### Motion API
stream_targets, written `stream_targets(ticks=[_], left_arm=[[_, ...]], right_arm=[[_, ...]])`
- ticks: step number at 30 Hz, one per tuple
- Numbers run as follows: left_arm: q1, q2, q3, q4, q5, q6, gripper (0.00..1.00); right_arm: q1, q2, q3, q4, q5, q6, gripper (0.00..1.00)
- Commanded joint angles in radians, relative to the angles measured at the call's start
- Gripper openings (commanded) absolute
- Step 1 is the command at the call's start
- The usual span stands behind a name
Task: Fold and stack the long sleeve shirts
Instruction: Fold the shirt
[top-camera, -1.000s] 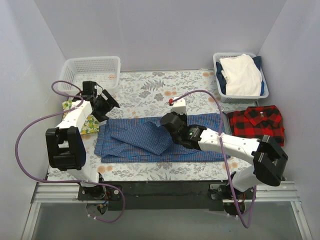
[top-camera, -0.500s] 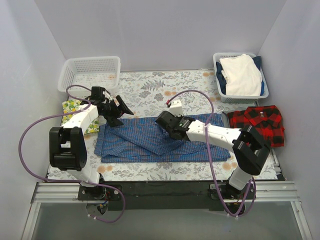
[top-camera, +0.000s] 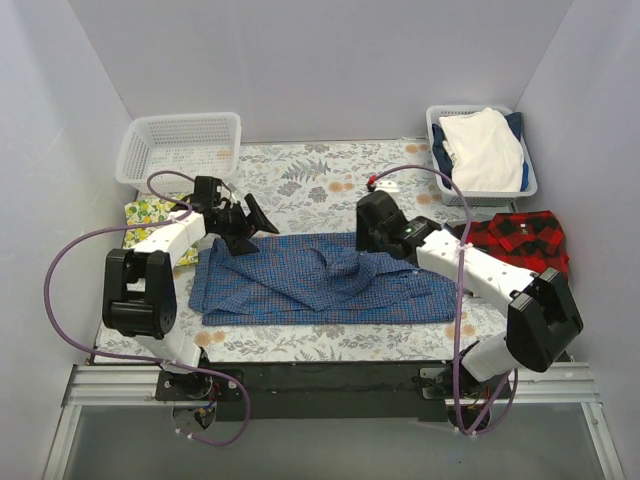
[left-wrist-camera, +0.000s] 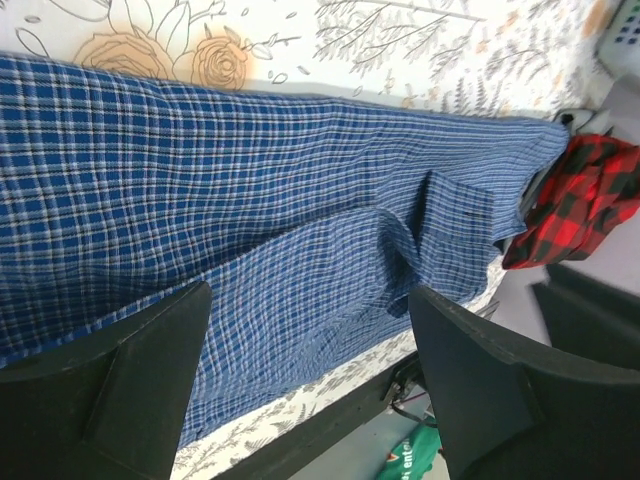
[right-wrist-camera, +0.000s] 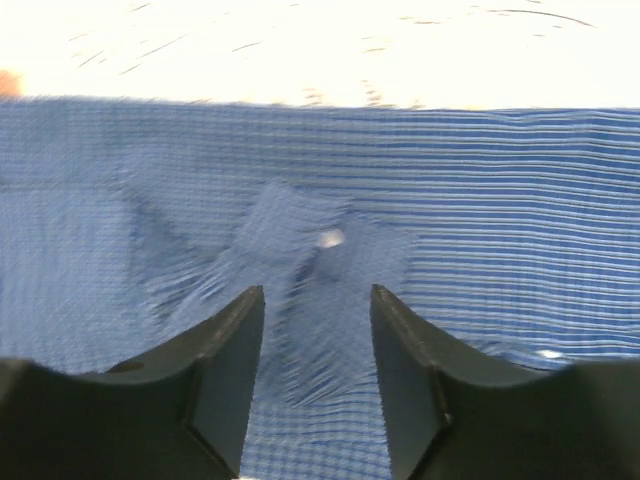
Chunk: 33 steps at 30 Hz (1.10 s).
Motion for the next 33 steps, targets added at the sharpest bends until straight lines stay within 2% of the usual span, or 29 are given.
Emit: stream_targets(ticks=[1,5,6,11,15,16,21,22,23,24,25,26,33], left_arm=[[-0.028,0.053,-0.03,0.007,-0.028,0.016,0.79],[-0.039,0.093,-0.034,0.001,-0.062,0.022,0.79],[-0.044,0.101,-0.036,-0.005,-0.074,0.025,0.79],[-0.051,0.115,-0.067,-0.048,-0.146,0.054,0.79],[-0.051,0.113,-0.094,-0.058,-0.171,0.065,0.79],[-0.051,0.115,-0.099,-0.058,-0.173,0.065,0.79],[-0.051,0.13,-0.102,-0.056,-0.174,0.065,0.79],[-0.05,0.13,-0.1,-0.055,-0.174,0.065,0.79],[-0.05,0.131,-0.1,-0.055,-0.176,0.065,0.79],[-0.051,0.136,-0.097,-0.053,-0.176,0.065,0.79],[-0.051,0.138,-0.094,-0.055,-0.177,0.065,0.79],[-0.051,0.139,-0.094,-0.055,-0.176,0.065,0.79],[-0.051,0.159,-0.087,-0.058,-0.192,0.055,0.79]], right_arm=[[-0.143,-0.011,-0.034,0.008,-0.121,-0.01,0.45],[-0.188,0.084,0.023,-0.008,-0.209,-0.123,0.35],[-0.196,0.107,0.037,-0.008,-0.264,-0.163,0.35],[-0.199,0.21,0.07,-0.04,-0.326,-0.153,0.35],[-0.2,0.275,0.072,-0.049,-0.367,-0.145,0.41],[-0.2,0.304,0.075,-0.052,-0.377,-0.148,0.46],[-0.199,0.368,0.086,-0.084,-0.371,-0.162,0.51],[-0.2,0.375,0.083,-0.086,-0.368,-0.163,0.47],[-0.199,0.378,0.083,-0.087,-0.363,-0.166,0.39],[-0.199,0.379,0.086,-0.098,-0.346,-0.165,0.26],[-0.199,0.379,0.09,-0.104,-0.339,-0.165,0.07],[-0.199,0.378,0.093,-0.11,-0.328,-0.162,0.02],[-0.199,0.287,0.098,-0.173,-0.193,-0.11,0.01]])
